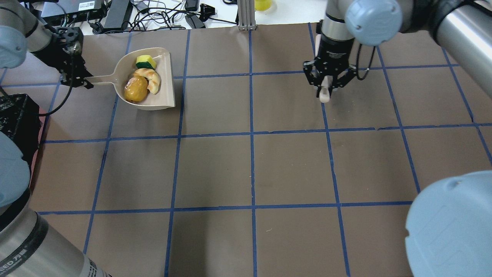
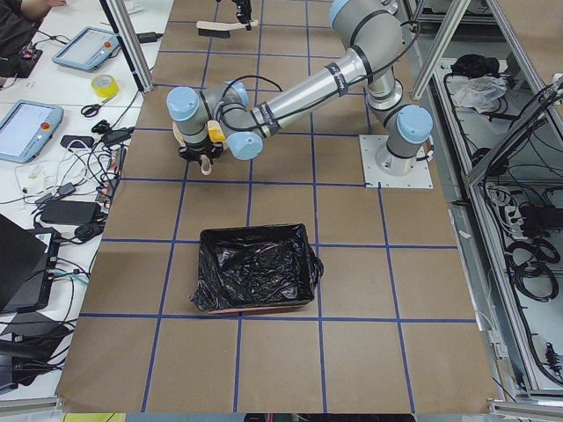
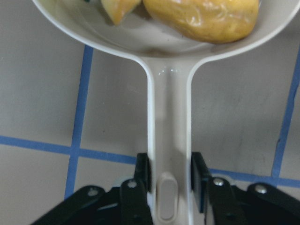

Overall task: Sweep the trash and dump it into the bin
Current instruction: 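Carry the loaded dustpan toward the black bin while the right returns the brush, then tip the dustpan over the black bin with the left gripper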

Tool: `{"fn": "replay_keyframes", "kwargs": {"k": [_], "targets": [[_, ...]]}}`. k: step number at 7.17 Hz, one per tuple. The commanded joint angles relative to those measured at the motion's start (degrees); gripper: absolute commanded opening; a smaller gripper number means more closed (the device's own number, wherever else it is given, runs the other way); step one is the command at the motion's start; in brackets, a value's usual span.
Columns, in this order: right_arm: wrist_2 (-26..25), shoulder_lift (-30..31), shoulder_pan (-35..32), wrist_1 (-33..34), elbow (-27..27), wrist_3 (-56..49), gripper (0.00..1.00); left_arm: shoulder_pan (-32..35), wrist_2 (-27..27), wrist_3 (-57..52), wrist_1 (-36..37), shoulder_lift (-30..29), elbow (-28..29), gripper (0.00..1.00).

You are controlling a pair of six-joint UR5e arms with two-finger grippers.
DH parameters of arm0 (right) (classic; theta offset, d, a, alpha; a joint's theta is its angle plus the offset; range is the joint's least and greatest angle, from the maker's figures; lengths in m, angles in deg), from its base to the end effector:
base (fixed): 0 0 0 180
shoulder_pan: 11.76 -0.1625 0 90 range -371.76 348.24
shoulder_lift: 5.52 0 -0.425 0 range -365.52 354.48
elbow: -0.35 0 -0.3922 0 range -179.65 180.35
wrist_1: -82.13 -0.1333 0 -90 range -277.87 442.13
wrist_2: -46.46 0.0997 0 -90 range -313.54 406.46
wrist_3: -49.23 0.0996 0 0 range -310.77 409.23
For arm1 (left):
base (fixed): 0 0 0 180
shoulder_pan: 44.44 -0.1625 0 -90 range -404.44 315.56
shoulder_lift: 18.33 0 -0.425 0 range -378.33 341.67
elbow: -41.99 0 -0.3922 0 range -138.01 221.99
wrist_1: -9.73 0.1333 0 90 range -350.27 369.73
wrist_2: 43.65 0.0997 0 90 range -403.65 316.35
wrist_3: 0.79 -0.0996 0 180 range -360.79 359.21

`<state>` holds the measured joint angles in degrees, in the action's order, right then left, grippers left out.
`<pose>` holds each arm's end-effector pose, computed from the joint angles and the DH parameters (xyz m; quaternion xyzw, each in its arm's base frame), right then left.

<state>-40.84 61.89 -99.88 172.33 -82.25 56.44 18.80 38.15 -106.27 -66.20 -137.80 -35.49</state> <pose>0.1178 -0.6165 0.3302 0.0816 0.9878 0.1313 0.0173 0.1740 -0.6726 0.3147 -0.6310 -0.7721 0.0552 0.0519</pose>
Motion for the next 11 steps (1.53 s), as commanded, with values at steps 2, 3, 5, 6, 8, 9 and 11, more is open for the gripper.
{"fn": "replay_keyframes", "kwargs": {"k": [2,3,5,6,8,9,11], "targets": [[-2.50,7.73,14.96,0.33,-8.97,-22.35,0.00,-13.45,1.77,-15.05,-9.64,3.27,4.59,0.00],[-4.26,7.48,19.08,2.24,-11.42,-26.25,0.00,-18.11,4.30,-19.80,-13.50,3.45,8.53,0.00],[-5.24,5.64,20.44,14.76,-17.13,-29.18,0.00,-24.37,7.90,-31.13,-16.52,0.65,17.15,0.00],[-5.07,3.80,20.44,17.18,-17.76,-29.01,0.00,-25.61,8.98,-35.36,-16.70,0.47,19.36,0.00],[-4.98,1.68,20.44,18.34,-17.95,-29.01,0.00,-28.25,11.70,-44.67,-14.34,-1.02,22.70,0.00],[-5.07,0.80,20.44,18.78,-17.95,-29.01,0.00,-28.35,11.97,-50.89,-11.72,-1.90,23.77,0.00],[-5.25,0.79,20.44,18.79,-17.86,-29.01,0.00,-28.18,15.03,-56.57,-4.59,-3.66,23.51,0.00]]}}
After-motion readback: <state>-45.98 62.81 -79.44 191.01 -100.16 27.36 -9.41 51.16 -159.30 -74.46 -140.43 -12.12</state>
